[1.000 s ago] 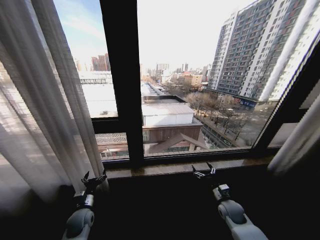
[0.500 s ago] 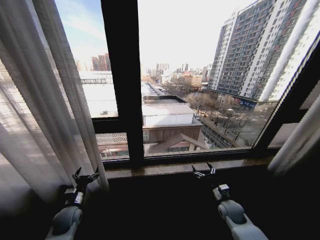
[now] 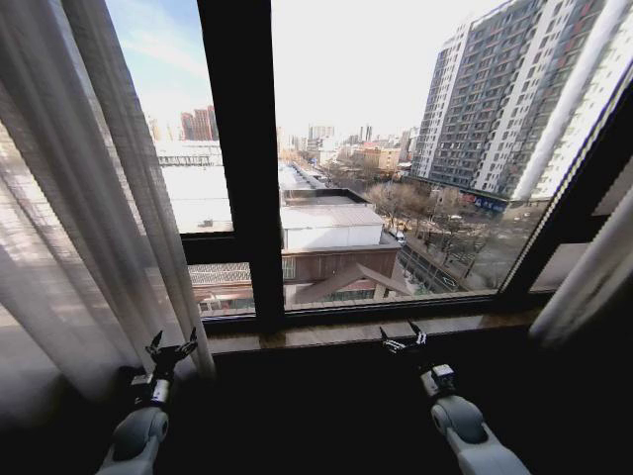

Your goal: Open the curtains by pulling them apart, changing their state from closed to fully open.

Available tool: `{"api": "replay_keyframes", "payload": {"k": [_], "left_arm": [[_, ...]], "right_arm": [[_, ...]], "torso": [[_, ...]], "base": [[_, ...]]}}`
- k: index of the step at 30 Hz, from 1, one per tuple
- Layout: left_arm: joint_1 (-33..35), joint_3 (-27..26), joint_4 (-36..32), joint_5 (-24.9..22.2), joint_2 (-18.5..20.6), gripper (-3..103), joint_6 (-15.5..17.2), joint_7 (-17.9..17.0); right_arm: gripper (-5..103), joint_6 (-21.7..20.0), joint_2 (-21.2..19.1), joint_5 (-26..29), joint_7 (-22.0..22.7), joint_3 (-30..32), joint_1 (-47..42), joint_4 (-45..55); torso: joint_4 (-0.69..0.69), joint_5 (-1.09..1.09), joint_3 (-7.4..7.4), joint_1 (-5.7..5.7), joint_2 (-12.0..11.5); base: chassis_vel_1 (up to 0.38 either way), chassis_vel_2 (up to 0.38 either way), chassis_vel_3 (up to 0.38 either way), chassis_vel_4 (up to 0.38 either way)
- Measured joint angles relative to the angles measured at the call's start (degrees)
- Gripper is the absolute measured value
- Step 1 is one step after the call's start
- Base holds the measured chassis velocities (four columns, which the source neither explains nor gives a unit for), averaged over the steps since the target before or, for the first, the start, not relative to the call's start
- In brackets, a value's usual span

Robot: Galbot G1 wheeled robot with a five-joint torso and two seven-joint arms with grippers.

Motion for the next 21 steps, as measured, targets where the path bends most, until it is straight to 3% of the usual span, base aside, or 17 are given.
{"api": "replay_keyframes", "payload": {"k": [12,21], "left_arm": [[-1.89,0.45,3.77,0.01,0.86,100,-2.06,0.06],[-10.31,4.99,10.92,-1.42,1.34,100,-2.64,0.20]], "right_arm": [[100,0.00,0.00,0.00,0.00,0.00,0.00,0.00],[100,0.00,0.00,0.00,0.00,0.00,0.00,0.00]], "torso": [[0.01,0.00,0.00,0.00,0.00],[0.00,-0.01,0.00,0.01,-0.01]], "base": [[-0.017,0.020,0.014,-0.010],[-0.005,0.004,0.003,-0.007]]}}
